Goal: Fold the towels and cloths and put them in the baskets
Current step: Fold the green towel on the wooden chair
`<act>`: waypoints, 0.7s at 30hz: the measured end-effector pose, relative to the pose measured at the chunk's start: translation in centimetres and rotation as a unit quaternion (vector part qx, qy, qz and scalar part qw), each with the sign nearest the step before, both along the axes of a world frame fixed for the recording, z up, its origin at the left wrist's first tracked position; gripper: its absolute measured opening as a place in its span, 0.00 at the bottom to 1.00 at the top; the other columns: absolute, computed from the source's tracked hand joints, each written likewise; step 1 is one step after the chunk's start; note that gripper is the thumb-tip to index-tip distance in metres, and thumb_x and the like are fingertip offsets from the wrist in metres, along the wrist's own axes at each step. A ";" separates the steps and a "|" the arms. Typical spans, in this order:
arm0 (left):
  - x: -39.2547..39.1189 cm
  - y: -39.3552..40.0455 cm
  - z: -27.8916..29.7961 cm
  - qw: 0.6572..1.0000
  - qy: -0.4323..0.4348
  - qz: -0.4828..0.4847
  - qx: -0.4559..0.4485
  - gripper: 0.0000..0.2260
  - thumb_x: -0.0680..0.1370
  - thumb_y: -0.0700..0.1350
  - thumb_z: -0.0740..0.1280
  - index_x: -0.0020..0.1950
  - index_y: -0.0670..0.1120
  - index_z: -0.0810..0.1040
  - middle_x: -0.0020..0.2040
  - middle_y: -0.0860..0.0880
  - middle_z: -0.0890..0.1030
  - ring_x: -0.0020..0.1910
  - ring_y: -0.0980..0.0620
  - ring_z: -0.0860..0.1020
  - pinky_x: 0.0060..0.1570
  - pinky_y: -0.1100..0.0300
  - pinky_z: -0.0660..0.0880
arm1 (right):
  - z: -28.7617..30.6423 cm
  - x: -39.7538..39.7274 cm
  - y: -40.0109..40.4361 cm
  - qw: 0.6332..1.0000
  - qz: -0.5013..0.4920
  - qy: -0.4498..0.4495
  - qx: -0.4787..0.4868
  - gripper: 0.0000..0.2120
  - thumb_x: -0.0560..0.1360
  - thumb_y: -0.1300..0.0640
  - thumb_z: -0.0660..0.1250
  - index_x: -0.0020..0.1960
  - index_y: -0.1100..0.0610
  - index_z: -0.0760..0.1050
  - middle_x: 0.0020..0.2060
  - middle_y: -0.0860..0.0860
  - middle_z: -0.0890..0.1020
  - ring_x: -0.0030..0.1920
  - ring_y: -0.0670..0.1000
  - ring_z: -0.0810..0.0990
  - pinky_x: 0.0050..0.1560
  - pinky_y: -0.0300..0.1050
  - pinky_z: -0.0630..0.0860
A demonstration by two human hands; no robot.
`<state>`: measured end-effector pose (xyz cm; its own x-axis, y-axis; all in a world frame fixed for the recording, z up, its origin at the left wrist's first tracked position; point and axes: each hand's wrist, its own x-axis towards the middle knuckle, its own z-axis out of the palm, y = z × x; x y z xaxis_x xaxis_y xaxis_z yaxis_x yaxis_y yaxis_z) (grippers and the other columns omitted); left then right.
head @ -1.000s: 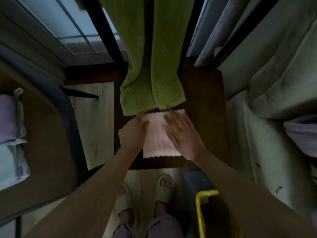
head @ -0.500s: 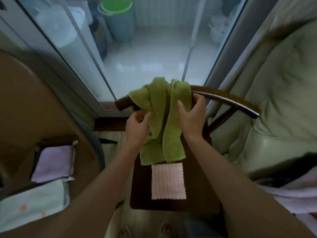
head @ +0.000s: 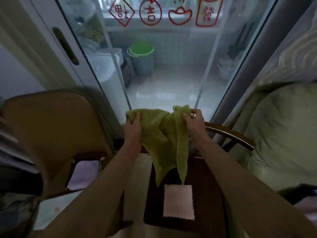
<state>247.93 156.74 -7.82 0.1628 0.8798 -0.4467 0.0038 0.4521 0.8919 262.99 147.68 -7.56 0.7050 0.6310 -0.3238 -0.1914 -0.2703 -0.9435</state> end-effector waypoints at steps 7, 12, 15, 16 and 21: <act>-6.6 -0.4 9.7 0.998 -0.006 -0.059 0.013 0.18 0.79 0.55 0.63 0.61 0.44 0.74 0.54 0.46 0.80 0.54 0.46 0.79 0.53 0.51 0.77 | 7.9 -5.4 -2.1 0.929 0.221 -0.243 -0.169 0.23 0.70 0.49 0.75 0.58 0.55 0.70 0.54 0.52 0.69 0.48 0.50 0.73 0.36 0.34 0.68; -10.9 -0.8 15.3 0.997 -0.041 -0.057 0.034 0.24 0.78 0.58 0.62 0.66 0.42 0.73 0.61 0.42 0.78 0.56 0.45 0.77 0.57 0.50 0.75 | 11.2 -7.4 -4.9 0.898 0.193 -0.346 -0.191 0.07 0.75 0.60 0.67 0.48 0.62 0.81 0.43 0.56 0.81 0.42 0.50 0.77 0.43 0.43 0.73; -13.4 -0.8 16.3 0.998 -0.059 -0.033 0.014 0.24 0.79 0.56 0.62 0.67 0.40 0.71 0.58 0.43 0.77 0.54 0.45 0.77 0.51 0.52 0.74 | 11.7 -9.2 -6.8 0.957 0.183 -0.158 -0.161 0.06 0.75 0.61 0.68 0.42 0.62 0.80 0.38 0.58 0.81 0.35 0.48 0.79 0.41 0.47 0.80; -13.9 -1.0 16.4 0.997 -0.071 -0.036 -0.002 0.23 0.80 0.55 0.62 0.67 0.40 0.71 0.58 0.42 0.77 0.55 0.44 0.77 0.51 0.52 0.74 | 11.7 -10.3 -7.2 0.968 0.184 -0.099 -0.137 0.06 0.76 0.59 0.67 0.43 0.61 0.80 0.40 0.58 0.82 0.37 0.49 0.80 0.43 0.45 0.80; -14.6 -4.1 17.0 0.989 -0.118 -0.080 -0.043 0.19 0.82 0.53 0.57 0.61 0.39 0.74 0.48 0.47 0.79 0.43 0.50 0.78 0.43 0.57 0.75 | 9.7 -16.9 -7.0 0.961 0.216 0.061 -0.160 0.27 0.75 0.37 0.62 0.62 0.57 0.73 0.57 0.54 0.79 0.52 0.53 0.80 0.52 0.47 0.77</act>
<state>233.31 152.66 9.20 0.4049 0.7944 -0.4527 -0.1219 0.5376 0.8343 246.06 140.65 2.11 0.3432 0.7106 -0.6141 -0.1000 -0.6225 -0.7762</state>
